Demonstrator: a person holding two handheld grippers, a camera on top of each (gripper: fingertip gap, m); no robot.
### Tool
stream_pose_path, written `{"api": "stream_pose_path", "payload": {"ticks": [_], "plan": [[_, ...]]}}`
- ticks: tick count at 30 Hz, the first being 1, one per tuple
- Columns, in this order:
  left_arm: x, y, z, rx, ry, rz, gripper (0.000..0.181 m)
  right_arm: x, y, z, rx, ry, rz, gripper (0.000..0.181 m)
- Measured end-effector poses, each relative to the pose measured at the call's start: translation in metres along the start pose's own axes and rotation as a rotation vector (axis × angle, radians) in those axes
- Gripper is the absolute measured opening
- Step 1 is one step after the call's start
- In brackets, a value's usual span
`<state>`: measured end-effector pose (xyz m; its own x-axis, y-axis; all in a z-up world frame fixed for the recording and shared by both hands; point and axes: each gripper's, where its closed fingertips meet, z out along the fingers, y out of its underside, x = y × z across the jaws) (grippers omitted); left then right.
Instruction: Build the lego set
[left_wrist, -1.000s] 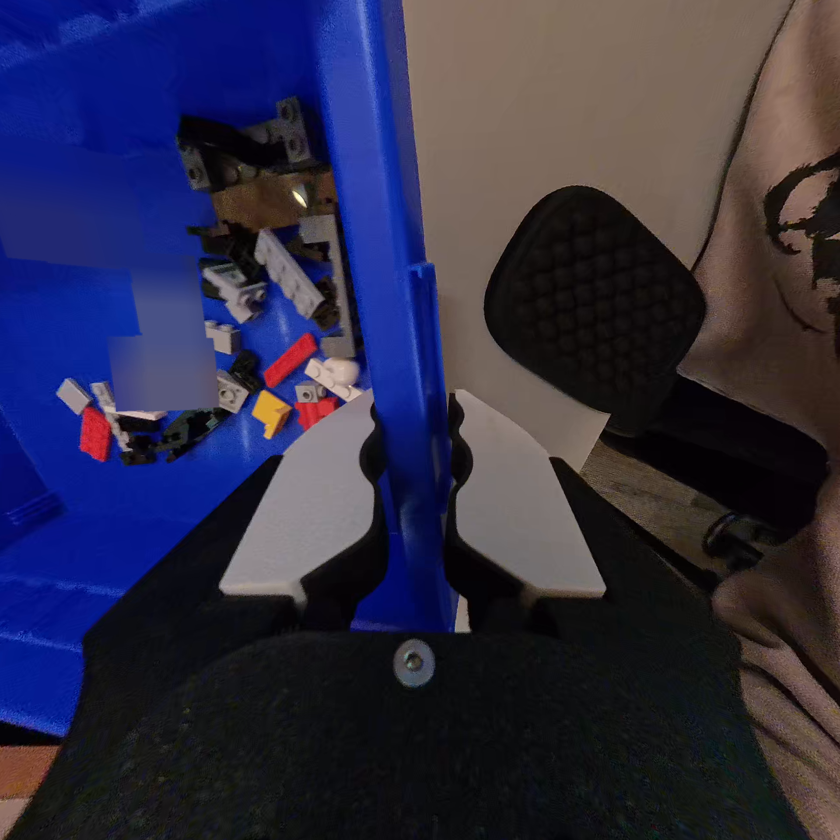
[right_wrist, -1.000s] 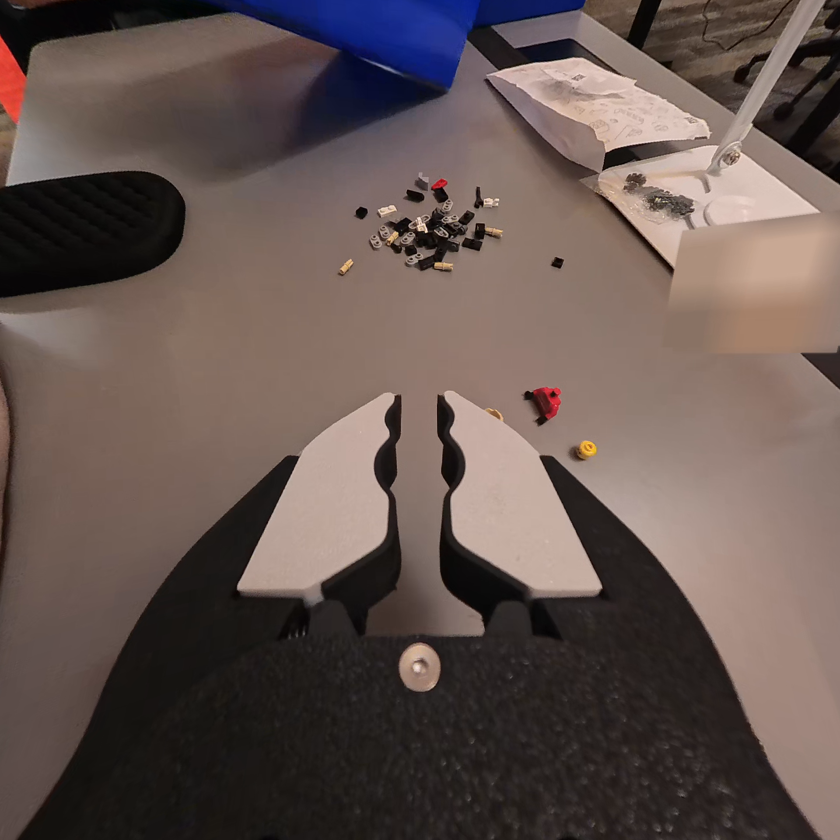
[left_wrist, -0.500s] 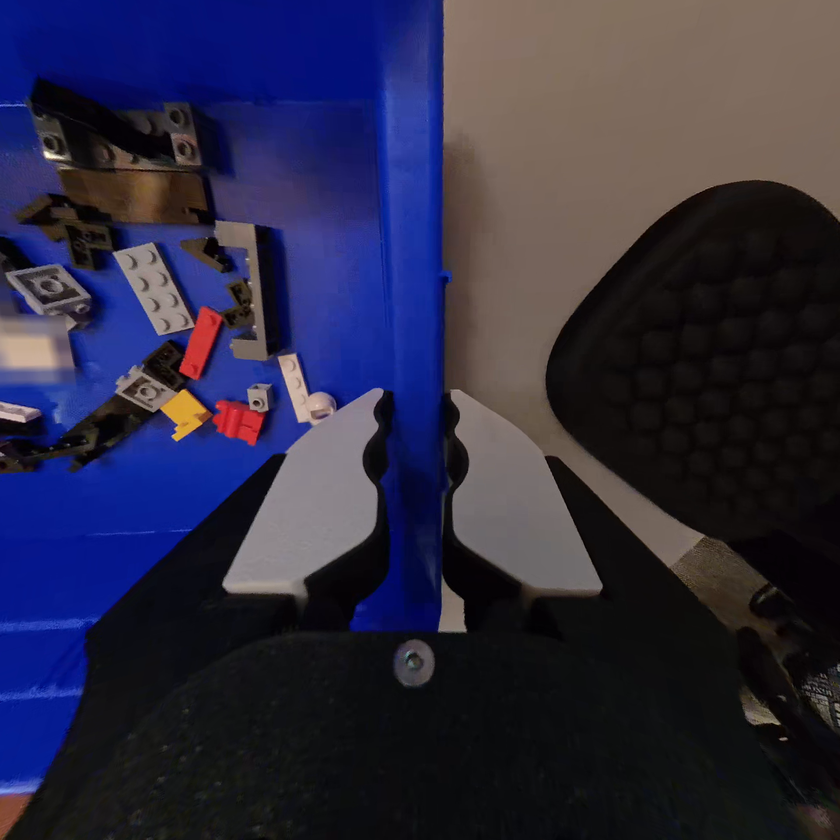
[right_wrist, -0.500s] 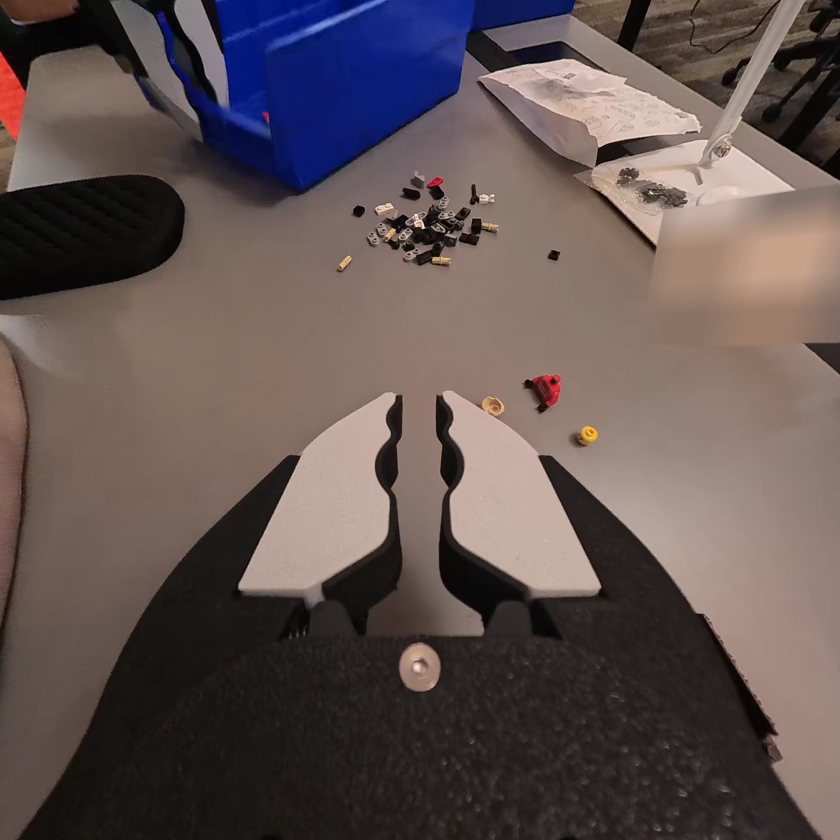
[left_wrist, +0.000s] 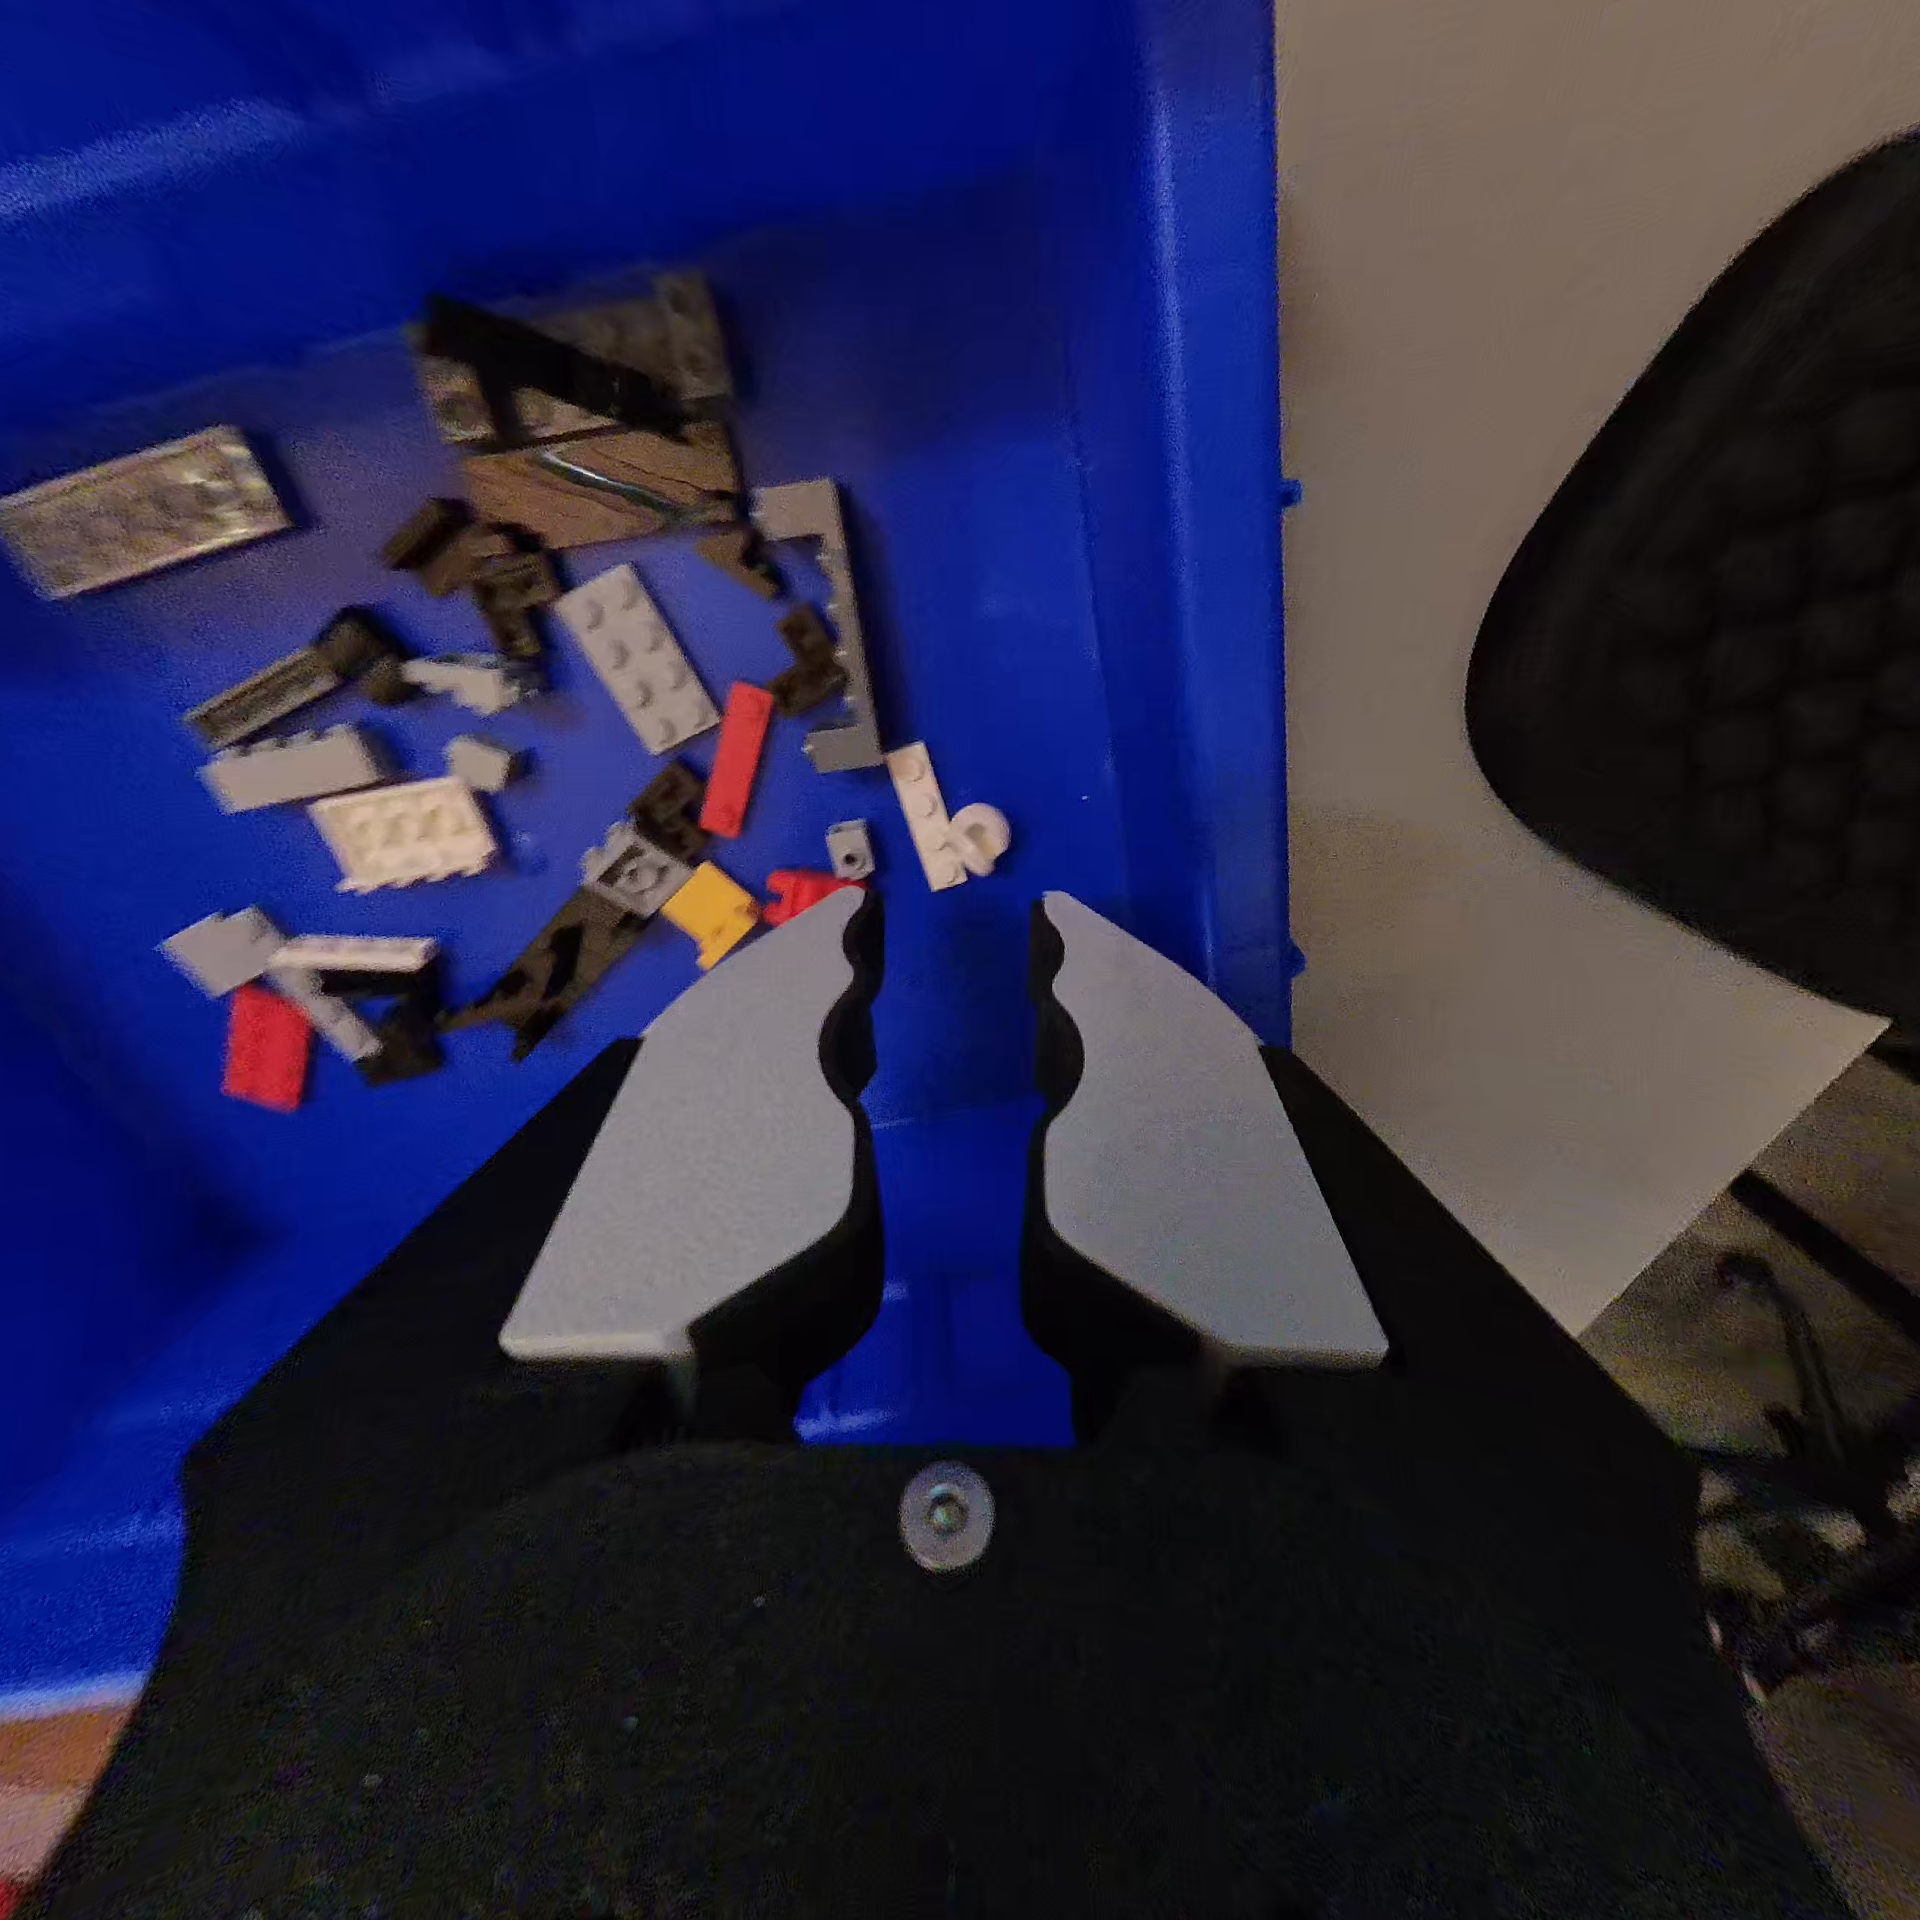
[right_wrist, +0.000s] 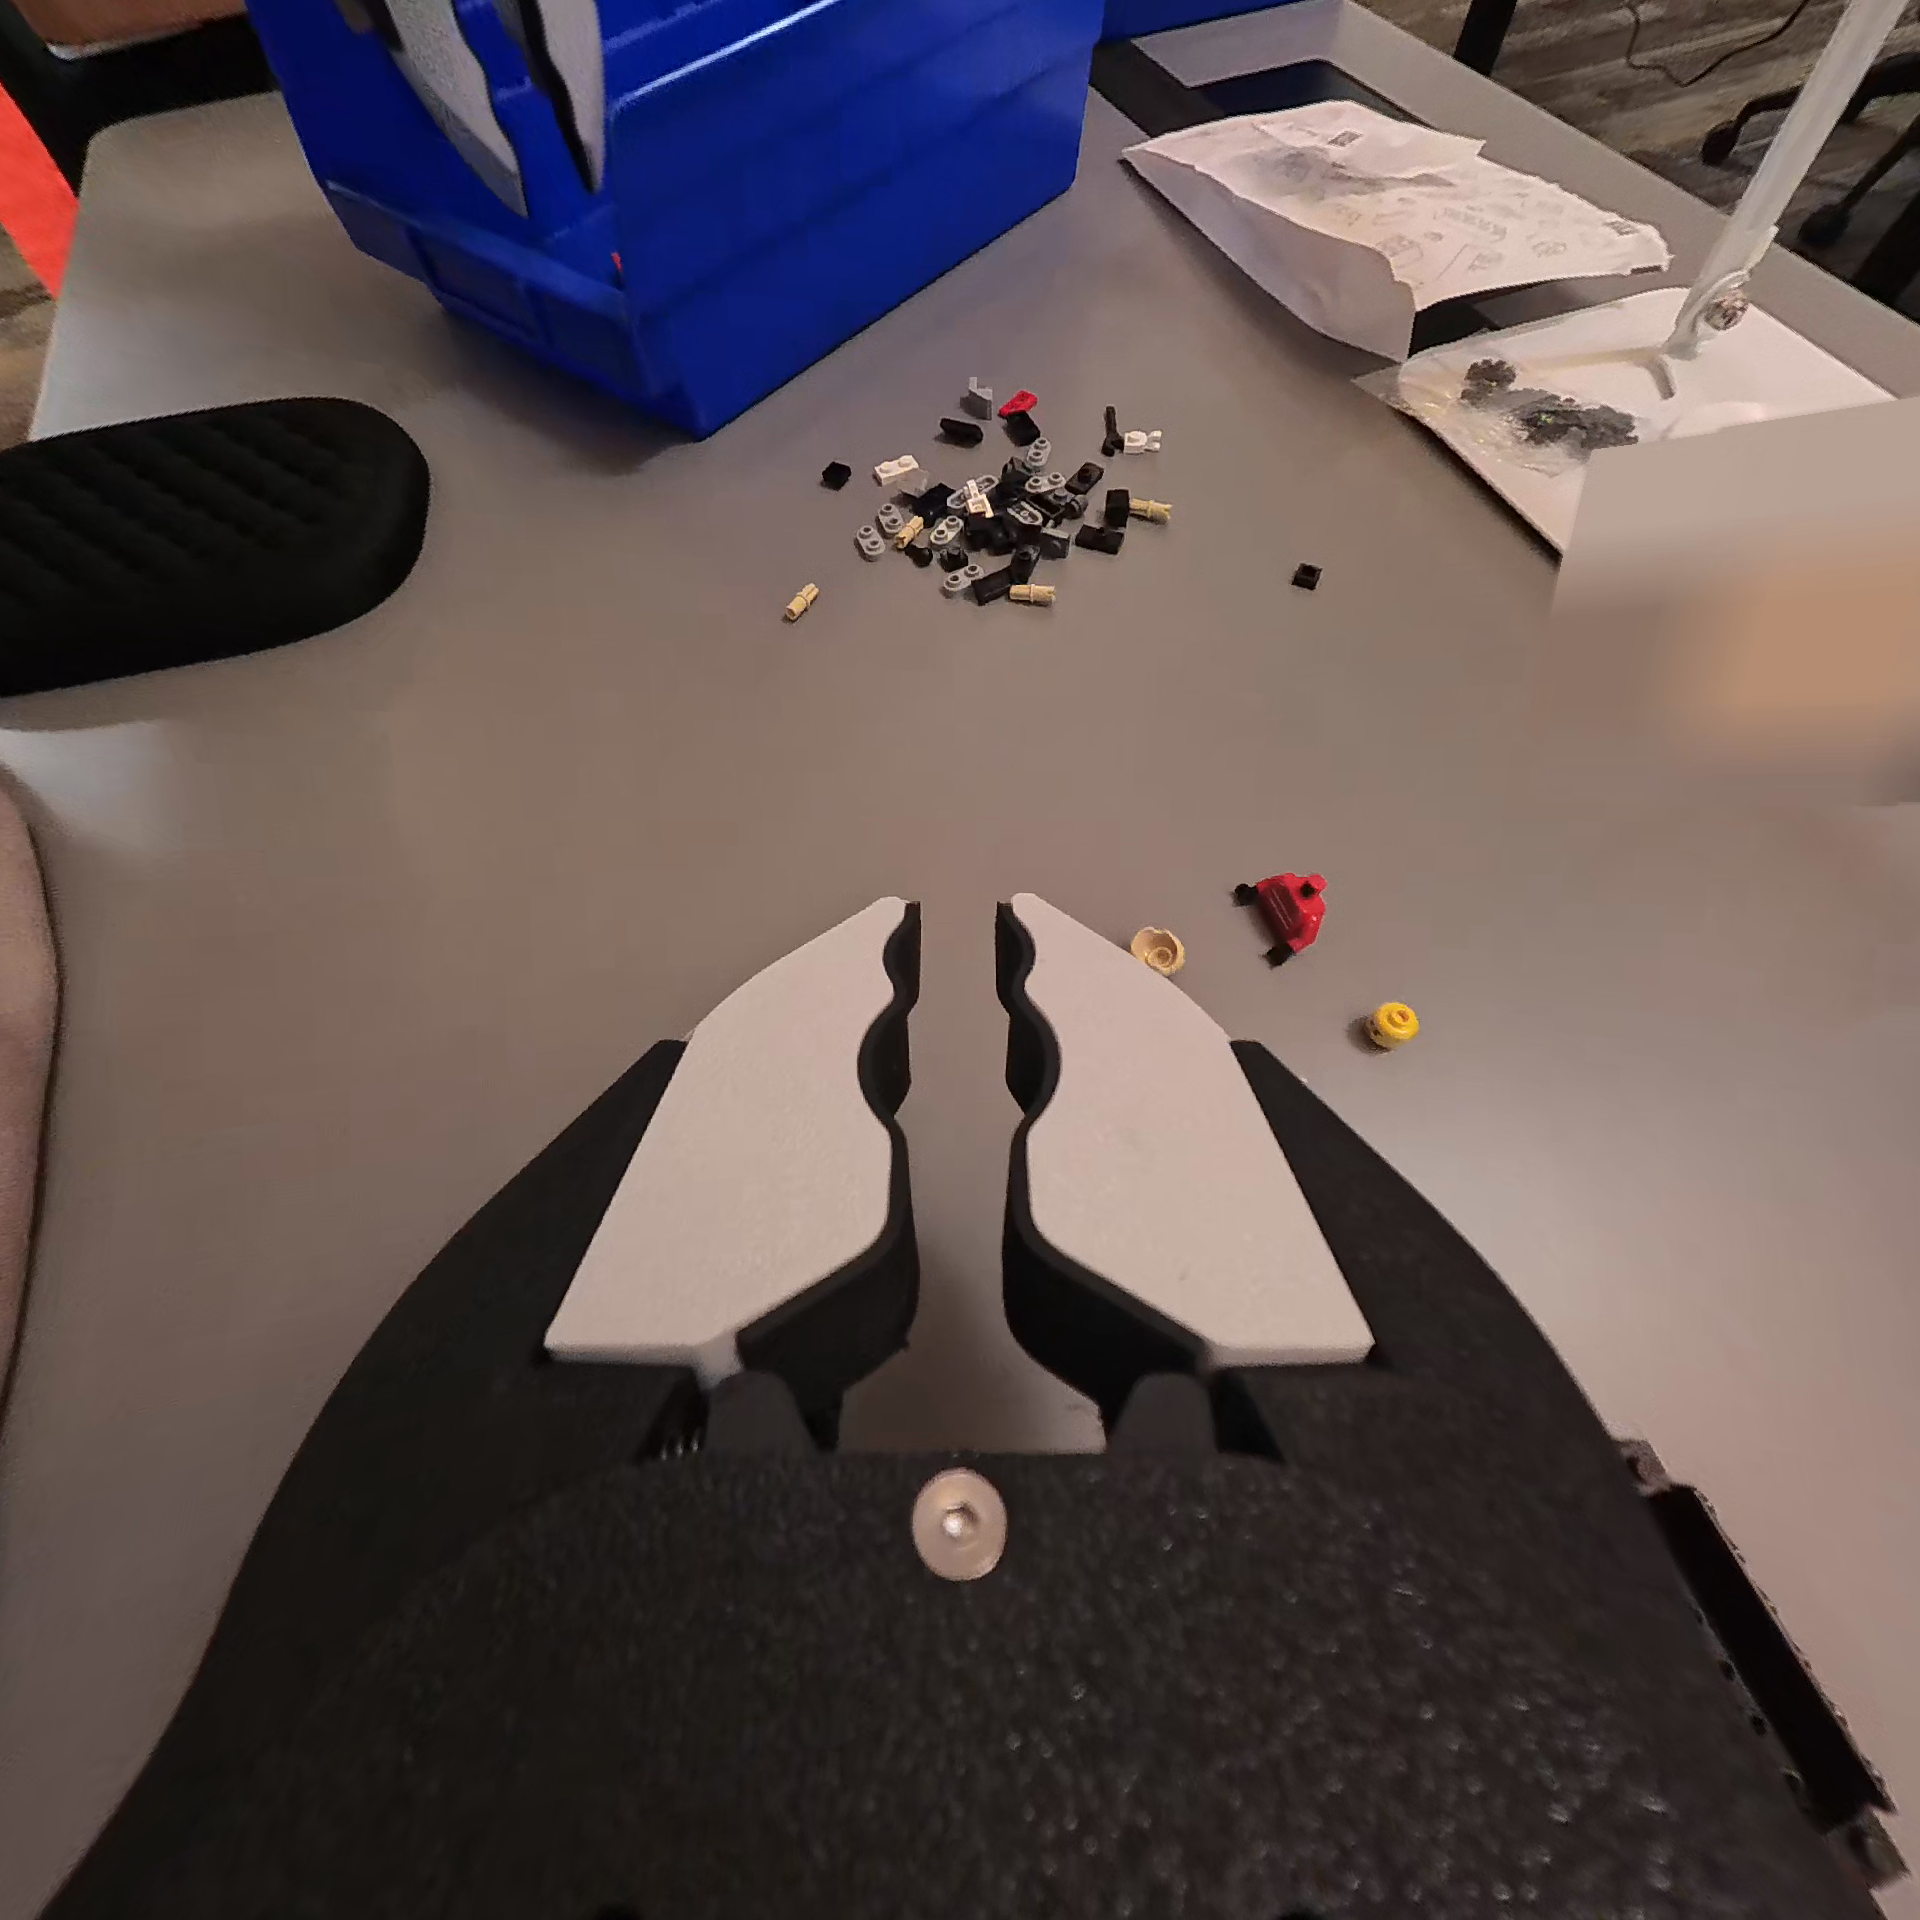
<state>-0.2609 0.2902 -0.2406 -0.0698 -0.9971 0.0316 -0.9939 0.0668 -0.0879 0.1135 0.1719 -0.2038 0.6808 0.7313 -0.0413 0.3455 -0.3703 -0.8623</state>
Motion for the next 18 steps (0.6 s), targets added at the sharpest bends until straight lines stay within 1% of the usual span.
{"api": "stream_pose_path", "payload": {"ticks": [2, 4, 5, 6, 8, 9, 10, 15, 18], "plan": [[0.006, 0.002, 0.015, -0.037, 0.054, 0.026, 0.026, 0.0, 0.001, 0.0, -0.007, 0.003, 0.0, 0.013], [0.003, 0.004, 0.025, -0.076, 0.031, 0.05, 0.028, 0.002, 0.003, -0.001, -0.012, 0.006, 0.011, 0.013], [0.004, 0.004, 0.028, -0.079, 0.043, 0.05, 0.029, 0.003, 0.004, -0.001, -0.014, 0.008, 0.017, 0.013], [0.005, 0.003, 0.031, -0.077, 0.047, 0.049, 0.027, 0.004, 0.005, -0.001, -0.014, 0.009, 0.023, 0.013], [-0.001, 0.001, 0.032, -0.068, 0.004, 0.044, 0.015, 0.005, 0.006, 0.0, -0.017, 0.007, 0.03, 0.013], [-0.004, -0.001, 0.031, -0.061, -0.007, 0.029, 0.004, 0.006, 0.005, 0.001, -0.017, 0.007, 0.029, 0.013], [-0.005, -0.003, 0.03, -0.045, -0.015, 0.018, 0.001, 0.006, 0.004, 0.003, -0.019, 0.006, 0.027, 0.013], [-0.013, -0.012, 0.003, 0.099, -0.076, -0.029, 0.0, 0.003, -0.003, 0.008, -0.012, -0.009, 0.007, 0.013], [-0.015, -0.01, -0.003, 0.132, -0.119, -0.036, 0.0, 0.001, -0.005, 0.011, -0.012, -0.02, 0.001, 0.013]]}}
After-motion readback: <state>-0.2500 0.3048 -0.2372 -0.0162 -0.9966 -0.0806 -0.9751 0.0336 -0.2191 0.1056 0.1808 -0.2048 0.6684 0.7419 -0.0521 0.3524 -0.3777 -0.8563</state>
